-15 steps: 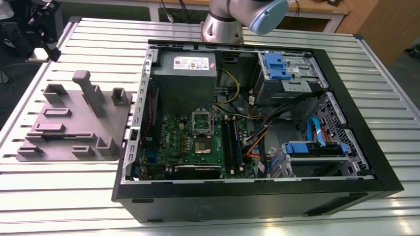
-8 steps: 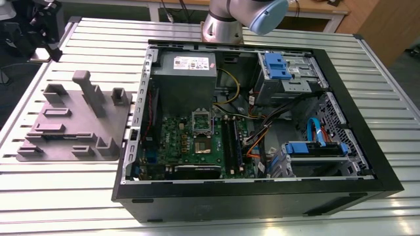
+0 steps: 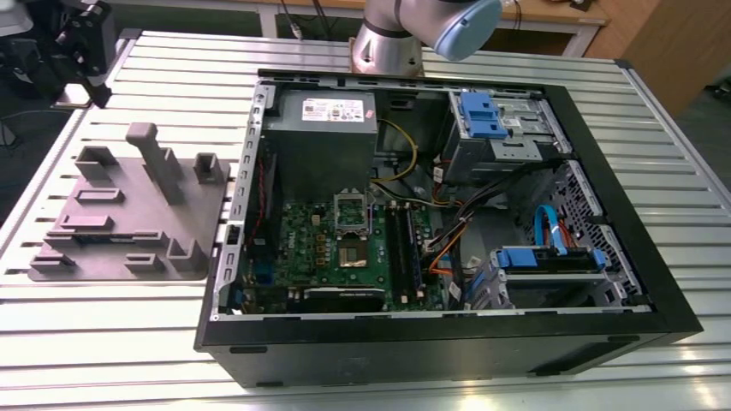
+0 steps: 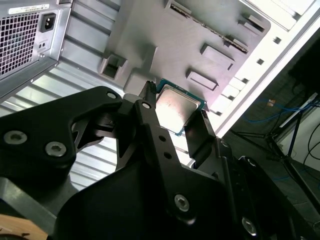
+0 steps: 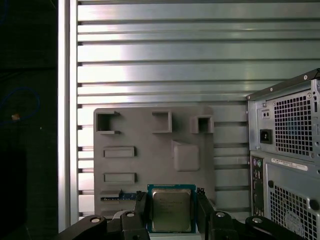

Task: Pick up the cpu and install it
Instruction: 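Pick up the cpu and move it towards the insertion slot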

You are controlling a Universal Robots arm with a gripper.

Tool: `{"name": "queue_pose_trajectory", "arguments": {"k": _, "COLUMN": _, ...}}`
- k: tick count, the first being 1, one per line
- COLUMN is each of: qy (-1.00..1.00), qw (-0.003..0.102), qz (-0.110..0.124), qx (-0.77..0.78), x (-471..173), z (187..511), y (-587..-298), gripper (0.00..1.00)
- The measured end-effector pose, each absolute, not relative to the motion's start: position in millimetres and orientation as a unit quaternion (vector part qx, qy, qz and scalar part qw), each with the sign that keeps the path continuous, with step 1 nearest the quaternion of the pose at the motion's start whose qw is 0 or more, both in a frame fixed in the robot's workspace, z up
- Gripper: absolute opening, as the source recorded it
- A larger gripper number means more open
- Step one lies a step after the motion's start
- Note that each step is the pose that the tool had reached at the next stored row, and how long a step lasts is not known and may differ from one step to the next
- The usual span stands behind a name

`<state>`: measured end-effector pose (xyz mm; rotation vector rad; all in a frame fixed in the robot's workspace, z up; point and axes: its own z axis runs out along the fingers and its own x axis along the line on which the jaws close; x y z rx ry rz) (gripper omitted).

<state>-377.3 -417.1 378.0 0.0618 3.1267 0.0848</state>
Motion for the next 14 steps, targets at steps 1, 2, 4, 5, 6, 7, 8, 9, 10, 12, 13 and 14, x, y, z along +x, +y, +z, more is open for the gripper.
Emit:
{"name": "queue_pose_trajectory", "arguments": {"k": 1, "qy": 0.999, "qw": 0.007, "qz": 0.027, "qx": 0.02, "x": -376.9, "z": 377.9, "y": -417.1, "gripper": 0.47}}
{"name": "queue_pose_trajectory", "arguments": {"k": 2, "qy": 0.999, "qw": 0.007, "qz": 0.027, "qx": 0.02, "x": -376.5, "z": 378.0, "y": -417.1, "gripper": 0.47}}
{"name": "queue_pose_trajectory", "arguments": {"k": 4, "qy": 0.999, "qw": 0.007, "qz": 0.027, "qx": 0.02, "x": -375.8, "z": 377.9, "y": -417.1, "gripper": 0.47}}
{"name": "queue_pose_trajectory", "arguments": {"k": 5, "qy": 0.999, "qw": 0.007, "qz": 0.027, "qx": 0.02, "x": -375.4, "z": 378.0, "y": -417.0, "gripper": 0.47}}
{"name": "queue_pose_trajectory", "arguments": {"k": 6, "qy": 0.999, "qw": 0.007, "qz": 0.027, "qx": 0.02, "x": -375.1, "z": 378.0, "y": -417.0, "gripper": 0.47}}
{"name": "queue_pose_trajectory", "arguments": {"k": 7, "qy": 0.999, "qw": 0.007, "qz": 0.027, "qx": 0.02, "x": -374.7, "z": 377.9, "y": -417.0, "gripper": 0.47}}
{"name": "queue_pose_trajectory", "arguments": {"k": 8, "qy": 0.999, "qw": 0.007, "qz": 0.027, "qx": 0.02, "x": -374.3, "z": 377.9, "y": -417.1, "gripper": 0.47}}
{"name": "queue_pose_trajectory", "arguments": {"k": 9, "qy": 0.999, "qw": 0.007, "qz": 0.027, "qx": 0.02, "x": -374.0, "z": 378.0, "y": -417.0, "gripper": 0.47}}
{"name": "queue_pose_trajectory", "arguments": {"k": 10, "qy": 0.999, "qw": 0.007, "qz": 0.027, "qx": 0.02, "x": -373.6, "z": 377.9, "y": -417.0, "gripper": 0.47}}
{"name": "queue_pose_trajectory", "arguments": {"k": 12, "qy": 0.999, "qw": 0.007, "qz": 0.027, "qx": 0.02, "x": -372.9, "z": 377.9, "y": -417.0, "gripper": 0.47}}
{"name": "queue_pose_trajectory", "arguments": {"k": 13, "qy": 0.999, "qw": 0.007, "qz": 0.027, "qx": 0.02, "x": -372.5, "z": 377.9, "y": -417.0, "gripper": 0.47}}
{"name": "queue_pose_trajectory", "arguments": {"k": 14, "qy": 0.999, "qw": 0.007, "qz": 0.027, "qx": 0.02, "x": -372.1, "z": 378.0, "y": -417.1, "gripper": 0.47}}
